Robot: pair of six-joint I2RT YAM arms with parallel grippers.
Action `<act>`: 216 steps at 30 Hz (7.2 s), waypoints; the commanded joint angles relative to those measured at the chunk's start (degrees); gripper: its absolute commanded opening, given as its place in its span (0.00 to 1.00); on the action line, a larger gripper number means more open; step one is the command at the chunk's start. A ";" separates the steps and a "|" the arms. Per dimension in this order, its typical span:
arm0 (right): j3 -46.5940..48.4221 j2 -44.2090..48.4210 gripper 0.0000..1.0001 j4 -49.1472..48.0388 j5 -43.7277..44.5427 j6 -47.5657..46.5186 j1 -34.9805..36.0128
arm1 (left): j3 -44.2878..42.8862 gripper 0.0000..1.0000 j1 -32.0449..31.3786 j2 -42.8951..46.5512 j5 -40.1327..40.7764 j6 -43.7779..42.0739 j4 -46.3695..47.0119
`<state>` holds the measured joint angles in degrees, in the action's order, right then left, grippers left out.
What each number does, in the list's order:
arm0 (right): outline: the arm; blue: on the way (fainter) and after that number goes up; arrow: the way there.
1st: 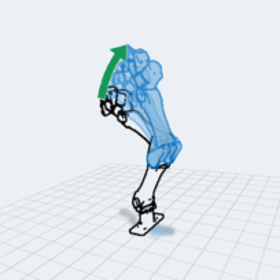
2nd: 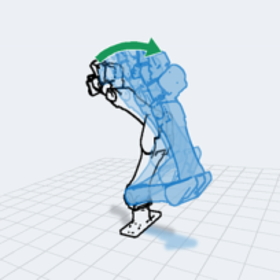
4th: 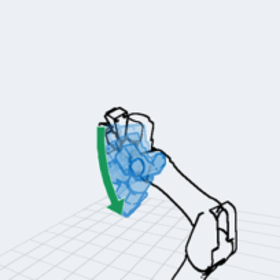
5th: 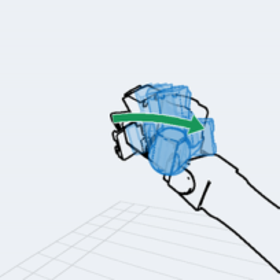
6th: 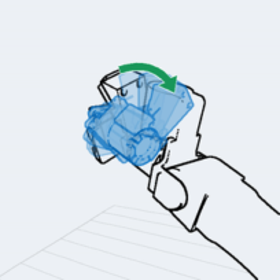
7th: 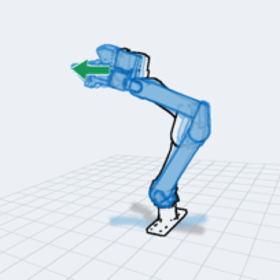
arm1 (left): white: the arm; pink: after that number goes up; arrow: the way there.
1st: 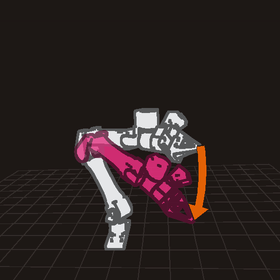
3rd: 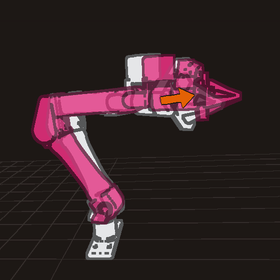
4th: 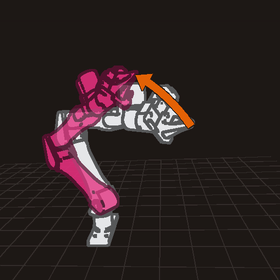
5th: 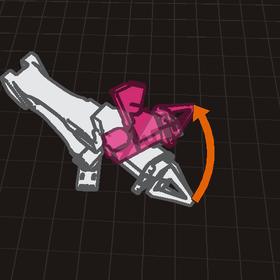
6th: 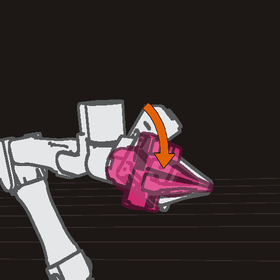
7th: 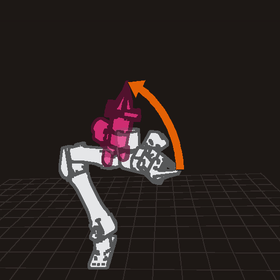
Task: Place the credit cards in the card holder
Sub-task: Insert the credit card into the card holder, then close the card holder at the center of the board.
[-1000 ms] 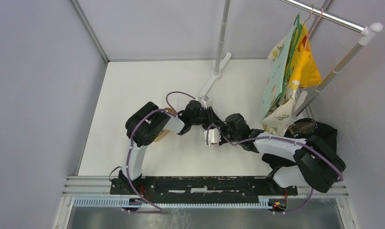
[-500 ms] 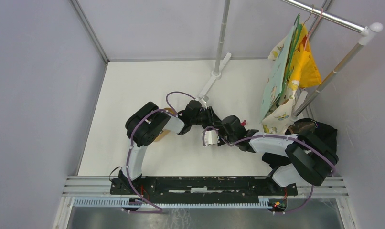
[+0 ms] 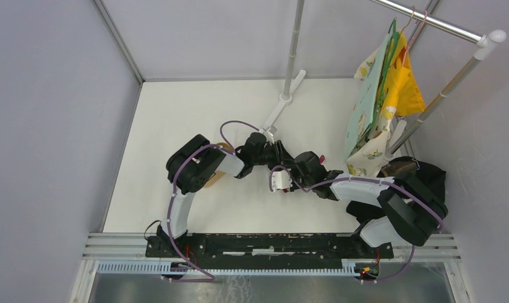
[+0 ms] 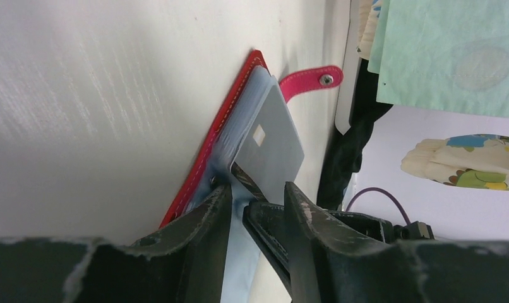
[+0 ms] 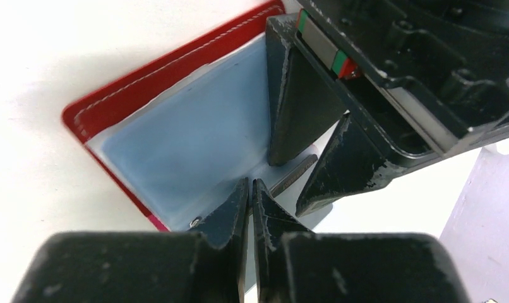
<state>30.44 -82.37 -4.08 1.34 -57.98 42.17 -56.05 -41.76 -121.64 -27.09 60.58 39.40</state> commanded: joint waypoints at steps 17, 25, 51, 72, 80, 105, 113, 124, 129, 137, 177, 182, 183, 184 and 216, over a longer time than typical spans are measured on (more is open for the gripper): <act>4.54 12.67 0.16 8.40 -23.62 4.44 -10.10 | 0.95 0.54 0.42 9.72 9.46 -11.92 -19.10; 5.86 16.17 0.20 10.14 -31.36 8.80 -16.74 | 3.63 0.55 -0.44 20.49 13.20 -16.87 -22.53; 13.64 1.18 0.41 13.98 -30.94 25.67 -22.45 | 22.43 0.93 -2.03 54.51 26.91 -20.73 -23.91; 16.52 -9.84 0.45 14.47 -37.85 37.49 -30.04 | 24.22 0.81 -12.08 40.07 38.91 -7.57 -20.16; 16.98 -13.22 0.43 16.30 -40.82 37.87 -31.10 | 22.00 0.82 -12.03 32.85 38.31 -5.60 -19.22; 17.56 -16.08 0.38 19.24 -42.61 37.32 -30.95 | 26.97 0.72 -8.04 25.34 29.11 3.46 2.92; 17.65 -16.29 0.37 19.91 -43.53 37.17 -30.88 | 26.52 0.72 -7.57 24.04 24.67 4.20 10.68; 17.73 -16.11 0.37 20.34 -44.02 36.88 -30.88 | 27.13 0.70 -6.14 20.07 19.11 5.44 21.19; 17.90 -16.25 0.37 20.62 -44.06 36.84 -30.84 | 25.78 0.72 -6.19 19.53 16.70 4.31 23.68; 18.34 -16.50 0.37 21.85 -45.28 35.75 -30.79 | 20.11 0.73 -5.99 17.62 13.83 1.12 17.02; 21.15 -14.58 0.37 26.62 -52.19 29.71 -20.53 | 23.87 0.82 -6.23 32.69 17.63 -14.61 0.61; 20.95 -8.56 0.42 24.26 -44.91 30.65 -21.09 | 22.91 0.79 -6.21 31.02 18.50 -16.34 -1.05; 20.69 -7.11 0.42 23.78 -43.75 30.71 -21.57 | 22.70 0.77 -6.24 30.84 18.63 -16.74 -1.27; 20.34 -5.67 0.43 23.22 -42.85 30.94 -22.18 | 22.47 0.74 -6.23 30.79 18.72 -17.13 -1.38; 5.69 4.57 0.07 13.74 -37.16 3.07 -13.00 | 9.07 0.31 -5.34 20.88 19.92 -21.21 -13.95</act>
<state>34.52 -75.22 12.75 -45.28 -53.19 28.71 -44.29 -47.68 -101.65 -8.91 43.16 26.72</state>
